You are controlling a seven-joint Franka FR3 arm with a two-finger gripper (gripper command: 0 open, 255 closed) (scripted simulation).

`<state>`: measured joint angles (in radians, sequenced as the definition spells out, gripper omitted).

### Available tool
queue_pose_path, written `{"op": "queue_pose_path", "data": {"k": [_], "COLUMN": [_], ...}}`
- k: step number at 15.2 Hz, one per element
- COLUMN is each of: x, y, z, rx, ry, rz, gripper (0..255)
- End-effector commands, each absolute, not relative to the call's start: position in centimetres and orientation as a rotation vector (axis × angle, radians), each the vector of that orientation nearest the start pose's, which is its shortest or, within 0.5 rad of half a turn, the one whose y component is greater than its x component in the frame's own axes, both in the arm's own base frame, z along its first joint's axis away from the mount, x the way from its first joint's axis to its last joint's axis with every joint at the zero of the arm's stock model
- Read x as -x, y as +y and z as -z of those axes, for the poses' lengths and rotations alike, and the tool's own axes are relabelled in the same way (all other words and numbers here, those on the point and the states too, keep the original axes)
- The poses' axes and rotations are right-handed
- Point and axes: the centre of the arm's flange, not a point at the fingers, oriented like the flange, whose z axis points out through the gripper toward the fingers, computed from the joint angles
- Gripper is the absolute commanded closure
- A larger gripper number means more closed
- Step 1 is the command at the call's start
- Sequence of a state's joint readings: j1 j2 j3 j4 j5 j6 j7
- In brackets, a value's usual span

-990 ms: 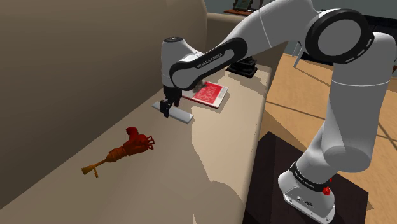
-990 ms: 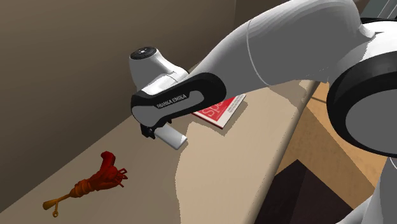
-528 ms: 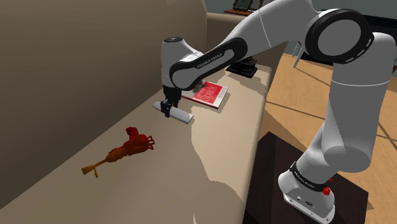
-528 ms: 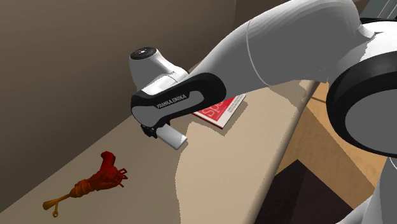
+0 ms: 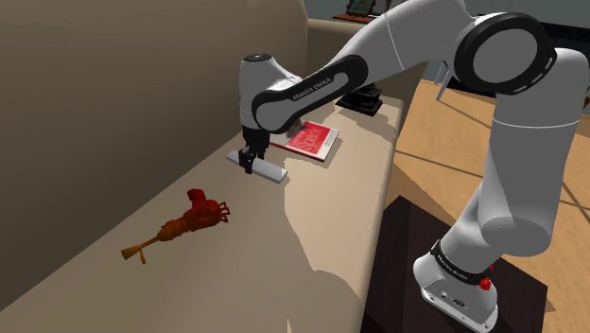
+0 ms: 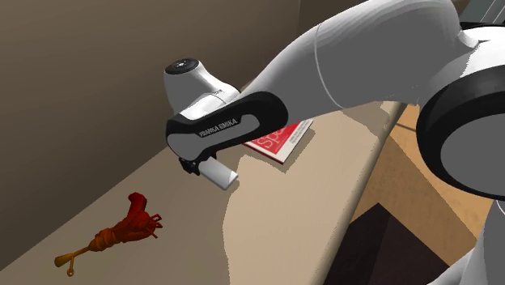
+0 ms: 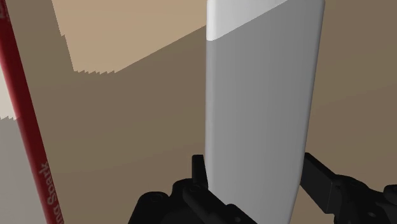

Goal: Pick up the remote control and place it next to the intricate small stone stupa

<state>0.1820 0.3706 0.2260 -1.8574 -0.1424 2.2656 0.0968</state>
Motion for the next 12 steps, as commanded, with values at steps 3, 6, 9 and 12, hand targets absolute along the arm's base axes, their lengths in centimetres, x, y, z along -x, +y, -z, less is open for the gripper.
{"op": "queue_pose_path", "data": {"k": [3,6,9,12], "x": [-59.0,-59.0,-59.0,-59.0], "y": [24.1,24.1,24.1,24.1], "z": [-34.9,-36.4,-38.0,-39.6], "rx": [3.100,3.100,3.100,3.100], "ry": [-0.601,-0.601,-0.601,-0.601], "rz": [0.088,0.088,0.088,0.088], "gripper": [255,255,255,255]}}
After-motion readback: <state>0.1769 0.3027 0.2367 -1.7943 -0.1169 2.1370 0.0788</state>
